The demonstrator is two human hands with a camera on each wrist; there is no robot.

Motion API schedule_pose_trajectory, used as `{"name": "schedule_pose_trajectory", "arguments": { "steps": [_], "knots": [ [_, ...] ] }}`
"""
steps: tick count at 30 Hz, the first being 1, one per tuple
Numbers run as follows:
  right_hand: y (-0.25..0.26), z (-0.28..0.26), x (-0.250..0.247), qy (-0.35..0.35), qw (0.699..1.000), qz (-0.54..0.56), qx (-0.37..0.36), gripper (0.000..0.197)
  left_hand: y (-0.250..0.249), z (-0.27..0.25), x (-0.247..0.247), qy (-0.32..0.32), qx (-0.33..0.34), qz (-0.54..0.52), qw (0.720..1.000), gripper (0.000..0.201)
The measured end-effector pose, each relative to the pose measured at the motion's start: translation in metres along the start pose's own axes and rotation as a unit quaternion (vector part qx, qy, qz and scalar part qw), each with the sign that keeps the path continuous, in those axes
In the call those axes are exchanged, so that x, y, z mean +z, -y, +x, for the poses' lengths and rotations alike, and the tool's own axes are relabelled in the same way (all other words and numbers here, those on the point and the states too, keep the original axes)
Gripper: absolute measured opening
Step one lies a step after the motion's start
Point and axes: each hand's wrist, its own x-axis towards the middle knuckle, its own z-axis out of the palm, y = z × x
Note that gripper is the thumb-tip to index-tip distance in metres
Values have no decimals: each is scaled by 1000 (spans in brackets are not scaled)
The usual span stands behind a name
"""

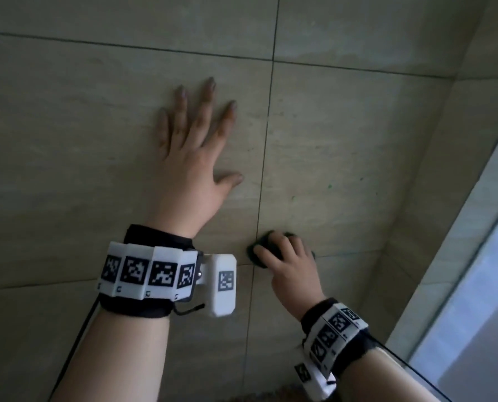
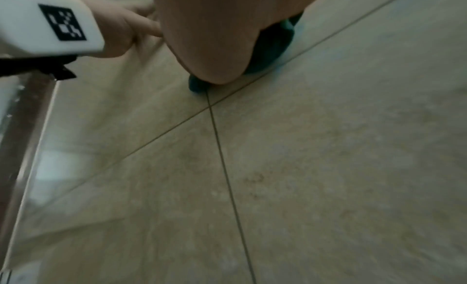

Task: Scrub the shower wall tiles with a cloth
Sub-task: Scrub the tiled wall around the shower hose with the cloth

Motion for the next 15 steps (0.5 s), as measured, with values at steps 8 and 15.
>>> {"name": "schedule_pose_trajectory", "arguments": {
  "steps": [8, 15],
  "knots": [
    [-17, 149, -77, -122, 981, 120, 92, 51, 1, 12, -11, 29, -11, 22, 999, 110],
    [-17, 127, -50, -165, 979, 75, 92, 45, -10, 15, -8, 14, -18, 20, 1000, 108]
  ]
}}
